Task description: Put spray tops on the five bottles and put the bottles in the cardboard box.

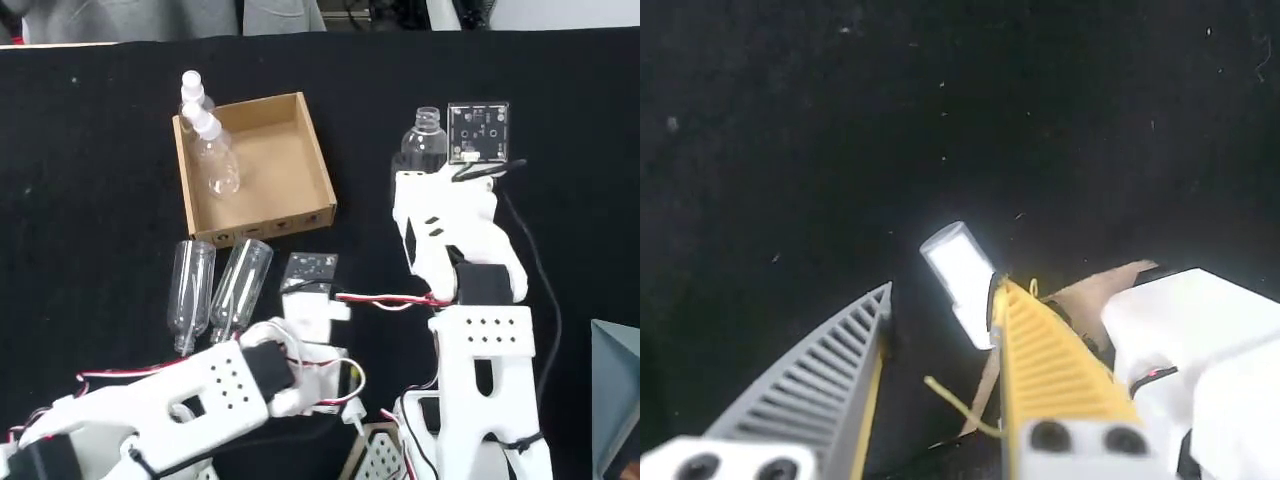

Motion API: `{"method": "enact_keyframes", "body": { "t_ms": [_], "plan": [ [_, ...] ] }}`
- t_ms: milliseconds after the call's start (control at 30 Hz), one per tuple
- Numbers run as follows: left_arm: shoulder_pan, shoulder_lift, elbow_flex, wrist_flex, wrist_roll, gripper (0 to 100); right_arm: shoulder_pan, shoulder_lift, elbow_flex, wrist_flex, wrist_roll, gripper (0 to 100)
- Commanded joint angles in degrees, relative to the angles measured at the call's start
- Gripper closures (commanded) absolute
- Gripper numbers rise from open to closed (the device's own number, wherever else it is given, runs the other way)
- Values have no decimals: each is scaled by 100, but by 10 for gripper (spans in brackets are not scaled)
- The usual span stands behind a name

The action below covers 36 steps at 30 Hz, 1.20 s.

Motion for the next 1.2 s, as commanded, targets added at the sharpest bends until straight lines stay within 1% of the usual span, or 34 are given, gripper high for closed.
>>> {"method": "enact_keyframes", "body": {
  "t_ms": [0, 200, 400, 867, 1067, 1167],
  "plan": [
    [110, 396, -365, -554, 70, 850, 123, -215, -479, -185, -35, 906],
    [154, 1125, -426, -958, 105, 850, 123, -207, -479, -185, -26, 906],
    [593, 1635, -497, -1125, 299, 850, 114, -207, -479, -185, -18, 906],
    [585, 2884, -1130, -1055, 343, 855, 114, -215, -479, -185, 0, 906],
    [576, 2963, -1464, -501, 343, 856, 114, -233, -479, -185, 0, 906],
    [576, 2963, -1464, -492, 343, 861, 114, -233, -479, -185, 0, 906]
  ]
}}
